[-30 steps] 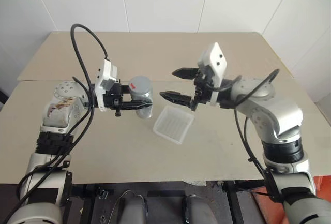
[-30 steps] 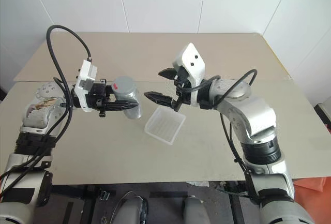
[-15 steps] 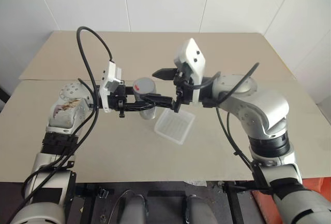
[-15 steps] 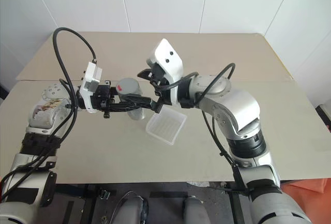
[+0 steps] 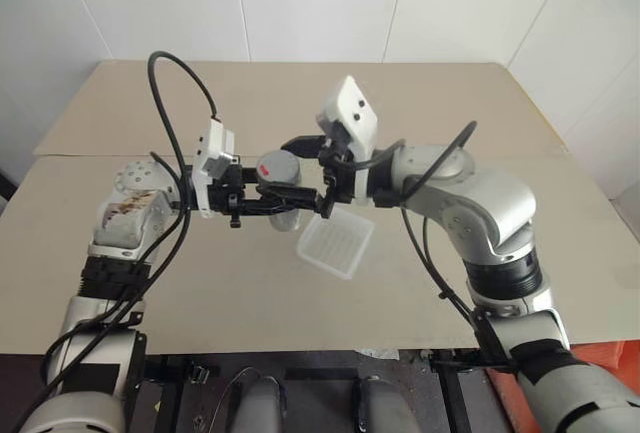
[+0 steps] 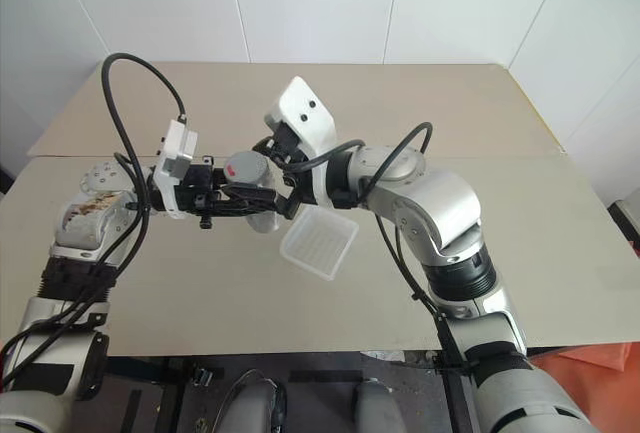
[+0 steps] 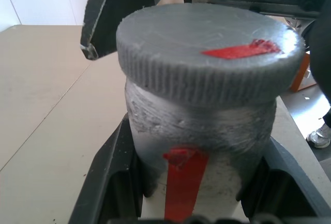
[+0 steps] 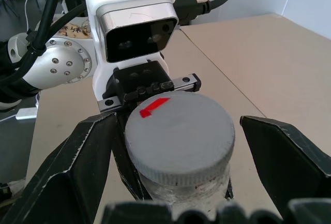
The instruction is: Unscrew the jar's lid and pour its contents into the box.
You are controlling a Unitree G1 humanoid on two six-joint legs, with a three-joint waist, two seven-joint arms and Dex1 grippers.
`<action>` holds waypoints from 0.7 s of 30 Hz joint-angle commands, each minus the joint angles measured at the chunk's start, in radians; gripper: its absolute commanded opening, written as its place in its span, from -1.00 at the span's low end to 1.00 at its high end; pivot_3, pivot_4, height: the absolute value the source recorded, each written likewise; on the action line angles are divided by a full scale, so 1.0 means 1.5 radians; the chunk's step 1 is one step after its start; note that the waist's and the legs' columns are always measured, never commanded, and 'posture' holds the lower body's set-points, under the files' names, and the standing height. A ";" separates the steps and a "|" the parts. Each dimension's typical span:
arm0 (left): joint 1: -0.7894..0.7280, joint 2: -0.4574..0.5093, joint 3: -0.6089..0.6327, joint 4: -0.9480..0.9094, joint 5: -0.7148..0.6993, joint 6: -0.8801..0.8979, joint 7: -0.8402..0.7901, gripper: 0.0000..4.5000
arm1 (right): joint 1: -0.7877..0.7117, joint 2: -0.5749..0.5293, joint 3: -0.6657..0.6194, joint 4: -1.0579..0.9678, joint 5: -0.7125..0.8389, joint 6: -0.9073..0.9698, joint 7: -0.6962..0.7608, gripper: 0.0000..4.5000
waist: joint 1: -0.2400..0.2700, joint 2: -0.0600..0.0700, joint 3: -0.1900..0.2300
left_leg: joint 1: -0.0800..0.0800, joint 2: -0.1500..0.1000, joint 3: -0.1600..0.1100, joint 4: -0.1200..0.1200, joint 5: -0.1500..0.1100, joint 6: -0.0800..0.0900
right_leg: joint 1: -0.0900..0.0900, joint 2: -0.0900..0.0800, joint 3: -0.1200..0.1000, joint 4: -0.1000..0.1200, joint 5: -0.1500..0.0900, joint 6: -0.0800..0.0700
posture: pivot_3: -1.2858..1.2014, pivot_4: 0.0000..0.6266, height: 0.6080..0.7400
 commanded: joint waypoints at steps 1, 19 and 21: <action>0.002 0.008 0.011 -0.031 -0.004 -0.006 0.005 -0.14 | -0.018 0.005 -0.013 -0.012 0.001 -0.010 0.001 0.99 | 0.000 0.000 0.000 | 0.000 0.000 0.000 0.000 0.000 0.000 | 0.000 0.000 0.000 0.000 0.000 0.000 | 0.03 -0.52 1.00; 0.014 0.005 0.005 -0.039 -0.005 -0.007 0.010 -0.14 | -0.021 0.009 -0.021 -0.007 -0.003 -0.007 -0.004 0.23 | 0.000 0.000 0.000 | 0.000 0.000 0.000 0.000 0.000 0.000 | 0.000 0.000 0.000 0.000 0.000 0.000 | 0.03 -0.52 1.00; 0.016 0.005 0.004 -0.041 -0.005 -0.005 0.010 -0.14 | -0.024 0.010 -0.029 -0.004 -0.001 -0.007 -0.007 0.23 | 0.000 0.000 0.000 | 0.000 0.000 0.000 0.000 0.000 0.000 | 0.000 0.000 0.000 0.000 0.000 0.000 | 0.03 -0.52 1.00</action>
